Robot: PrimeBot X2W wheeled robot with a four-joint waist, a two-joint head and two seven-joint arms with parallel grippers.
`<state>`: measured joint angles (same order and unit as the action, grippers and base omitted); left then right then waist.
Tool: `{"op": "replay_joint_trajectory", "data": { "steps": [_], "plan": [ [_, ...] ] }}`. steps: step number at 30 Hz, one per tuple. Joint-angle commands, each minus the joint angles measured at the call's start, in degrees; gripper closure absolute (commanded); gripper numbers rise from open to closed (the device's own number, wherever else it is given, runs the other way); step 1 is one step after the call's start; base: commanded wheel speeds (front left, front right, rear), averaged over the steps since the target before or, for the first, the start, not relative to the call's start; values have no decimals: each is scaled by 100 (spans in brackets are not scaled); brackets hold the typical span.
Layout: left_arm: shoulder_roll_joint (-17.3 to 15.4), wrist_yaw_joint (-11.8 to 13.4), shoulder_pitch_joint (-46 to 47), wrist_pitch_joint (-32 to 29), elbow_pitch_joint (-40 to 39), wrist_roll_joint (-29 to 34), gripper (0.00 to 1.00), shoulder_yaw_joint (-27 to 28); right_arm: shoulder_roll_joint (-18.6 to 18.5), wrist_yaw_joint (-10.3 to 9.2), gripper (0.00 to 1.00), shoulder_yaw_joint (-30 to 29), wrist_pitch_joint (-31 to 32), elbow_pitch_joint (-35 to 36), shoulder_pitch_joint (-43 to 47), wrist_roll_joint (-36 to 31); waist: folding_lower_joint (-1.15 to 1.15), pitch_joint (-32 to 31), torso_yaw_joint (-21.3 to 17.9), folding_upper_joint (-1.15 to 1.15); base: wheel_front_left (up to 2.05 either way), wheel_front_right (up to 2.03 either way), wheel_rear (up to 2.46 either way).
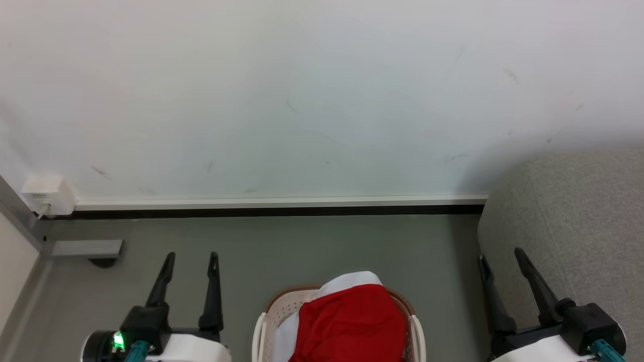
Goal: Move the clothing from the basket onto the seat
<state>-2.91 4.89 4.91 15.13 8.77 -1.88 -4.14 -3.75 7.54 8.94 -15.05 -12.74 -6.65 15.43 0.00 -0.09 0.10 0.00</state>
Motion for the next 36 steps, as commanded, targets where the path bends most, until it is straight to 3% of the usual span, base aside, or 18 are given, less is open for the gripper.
{"op": "replay_joint_trajectory", "data": {
  "steps": [1, 22, 36],
  "plan": [
    [-20, 0, 20, 4, -1, -8, 0, 20, -7, -10, 0, -8, -19, -11, -34, -41, 0, -3, -3, 0, 0, 0, 0],
    [-8, -53, 27, 4, 20, -70, 0, 53, -53, -10, 0, 27, -19, -20, -44, -20, 0, 4, -60, 0, 0, 0, 0],
    [-7, -180, 399, 3, -77, -156, 0, 185, -104, -10, 0, -108, -11, 202, -442, -71, 0, 778, -585, 0, 0, 0, 0]
  ]
}}
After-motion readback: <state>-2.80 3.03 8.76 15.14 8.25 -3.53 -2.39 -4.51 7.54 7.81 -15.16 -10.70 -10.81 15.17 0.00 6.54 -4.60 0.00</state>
